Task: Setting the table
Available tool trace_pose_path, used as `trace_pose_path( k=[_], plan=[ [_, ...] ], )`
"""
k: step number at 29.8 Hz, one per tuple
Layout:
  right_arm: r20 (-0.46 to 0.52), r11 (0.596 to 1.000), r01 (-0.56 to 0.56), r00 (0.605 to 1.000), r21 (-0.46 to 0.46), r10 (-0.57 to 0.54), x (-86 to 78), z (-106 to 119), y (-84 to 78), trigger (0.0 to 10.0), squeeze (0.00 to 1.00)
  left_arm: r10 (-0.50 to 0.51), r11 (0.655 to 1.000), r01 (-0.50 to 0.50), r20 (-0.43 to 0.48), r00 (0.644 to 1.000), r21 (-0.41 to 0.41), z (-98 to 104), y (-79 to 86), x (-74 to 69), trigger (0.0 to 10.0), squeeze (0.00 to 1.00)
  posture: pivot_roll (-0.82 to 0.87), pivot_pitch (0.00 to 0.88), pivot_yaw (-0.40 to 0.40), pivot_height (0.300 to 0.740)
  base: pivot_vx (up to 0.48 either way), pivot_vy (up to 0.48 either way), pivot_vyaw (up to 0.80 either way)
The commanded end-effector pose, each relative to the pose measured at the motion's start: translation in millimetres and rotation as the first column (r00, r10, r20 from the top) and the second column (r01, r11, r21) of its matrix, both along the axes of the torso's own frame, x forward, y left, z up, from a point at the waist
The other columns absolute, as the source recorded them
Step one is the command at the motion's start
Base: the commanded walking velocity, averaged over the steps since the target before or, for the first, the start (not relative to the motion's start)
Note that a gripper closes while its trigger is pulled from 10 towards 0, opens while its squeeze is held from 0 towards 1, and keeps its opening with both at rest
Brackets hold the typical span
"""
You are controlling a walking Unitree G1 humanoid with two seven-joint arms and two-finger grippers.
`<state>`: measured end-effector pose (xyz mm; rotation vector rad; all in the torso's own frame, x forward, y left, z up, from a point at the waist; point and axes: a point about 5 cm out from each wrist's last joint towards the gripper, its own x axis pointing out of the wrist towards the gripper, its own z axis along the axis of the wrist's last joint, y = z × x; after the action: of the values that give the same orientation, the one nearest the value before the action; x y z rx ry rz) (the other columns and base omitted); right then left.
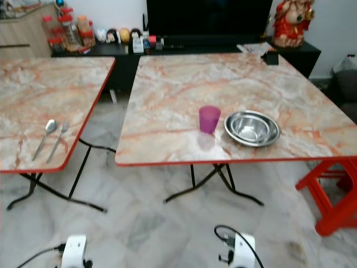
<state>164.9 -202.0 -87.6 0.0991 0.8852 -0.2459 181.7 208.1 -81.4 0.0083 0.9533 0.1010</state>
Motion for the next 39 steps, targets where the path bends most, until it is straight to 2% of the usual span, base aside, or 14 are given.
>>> trace_pose_path(
  k=[1,28,33,39],
  plan=[
    [0.012,1.000,0.006,1.000,0.021,-0.006,3.9,0.7,6.3,10.0,0.00,-0.001,1.000,0.001,-0.005,1.000,0.015,1.1,5.5,0.4,10.0,0.00,-0.05,0.000,0.039,0.740,0.000,0.307,0.00],
    [0.037,0.997,0.068,0.997,0.042,-0.069,4.9,1.8,5.2,10.0,0.00,0.013,1.000,-0.013,0.005,1.000,0.013,3.5,6.3,5.2,10.0,0.00,-0.05,0.000,0.051,0.740,0.000,0.319,0.00],
    [0.041,0.997,0.068,0.997,0.043,-0.070,5.8,2.3,4.9,10.0,0.00,0.011,1.000,-0.011,0.004,1.000,0.013,3.3,6.0,5.1,10.0,0.00,-0.06,0.000,0.050,0.740,0.000,0.368,-0.73],
    [0.043,0.998,0.059,0.997,0.027,-0.061,4.7,2.4,2.7,10.0,0.00,0.003,1.000,-0.003,0.004,1.000,0.010,2.9,3.7,5.1,10.0,0.00,-0.06,0.000,0.049,0.740,0.000,0.370,0.00]
  ],
)
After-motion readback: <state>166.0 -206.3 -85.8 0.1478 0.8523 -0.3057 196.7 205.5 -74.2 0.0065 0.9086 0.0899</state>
